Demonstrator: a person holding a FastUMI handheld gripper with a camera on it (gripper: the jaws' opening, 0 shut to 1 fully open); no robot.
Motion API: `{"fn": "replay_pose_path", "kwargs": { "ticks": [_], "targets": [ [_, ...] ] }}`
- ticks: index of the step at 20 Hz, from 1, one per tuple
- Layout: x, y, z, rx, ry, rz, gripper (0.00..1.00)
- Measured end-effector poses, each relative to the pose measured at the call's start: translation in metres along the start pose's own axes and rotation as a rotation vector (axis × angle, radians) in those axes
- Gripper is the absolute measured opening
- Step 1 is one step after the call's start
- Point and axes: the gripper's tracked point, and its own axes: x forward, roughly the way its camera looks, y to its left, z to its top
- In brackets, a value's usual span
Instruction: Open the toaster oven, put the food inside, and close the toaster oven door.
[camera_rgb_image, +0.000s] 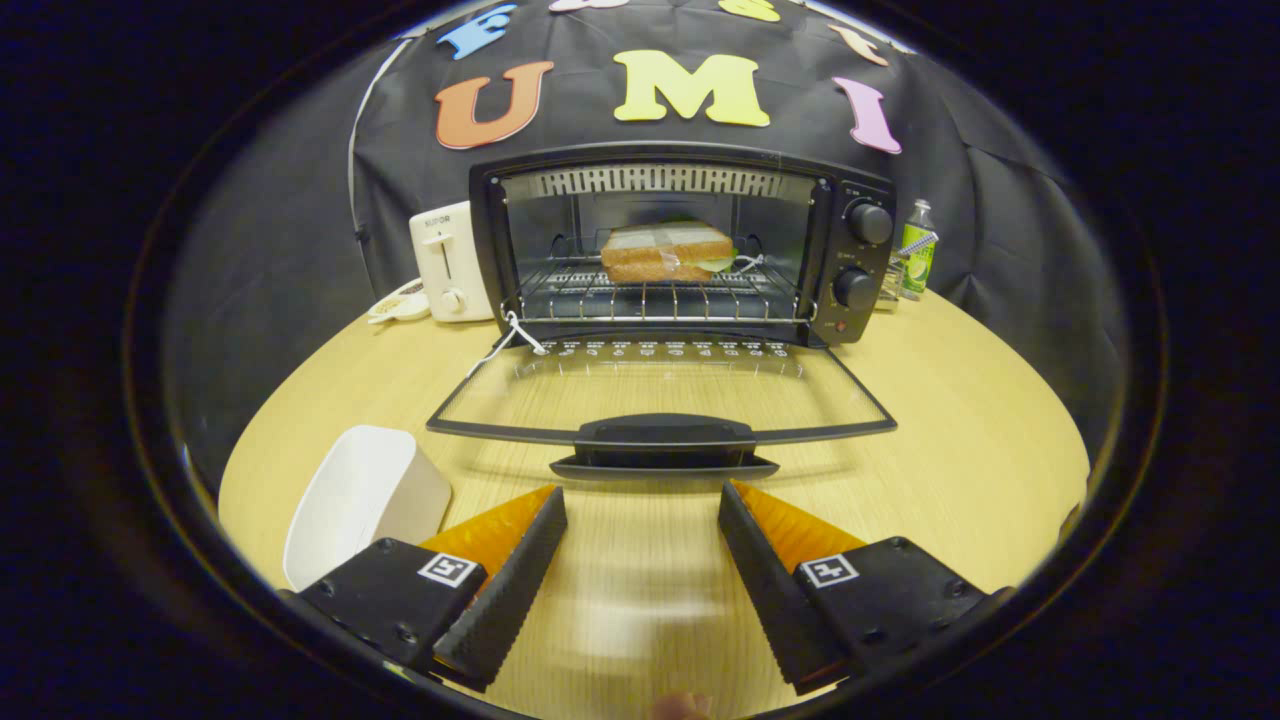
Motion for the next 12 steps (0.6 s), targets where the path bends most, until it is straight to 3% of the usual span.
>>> {"fn": "replay_pose_path", "kwargs": {
  "ticks": [4, 12],
  "targets": [
    [0.004, -0.002, 0.001, 0.015, -0.002, -0.045, 1.00],
    [0.000, 0.001, 0.011, 0.081, -0.068, -0.034, 1.00]
  ]
}}
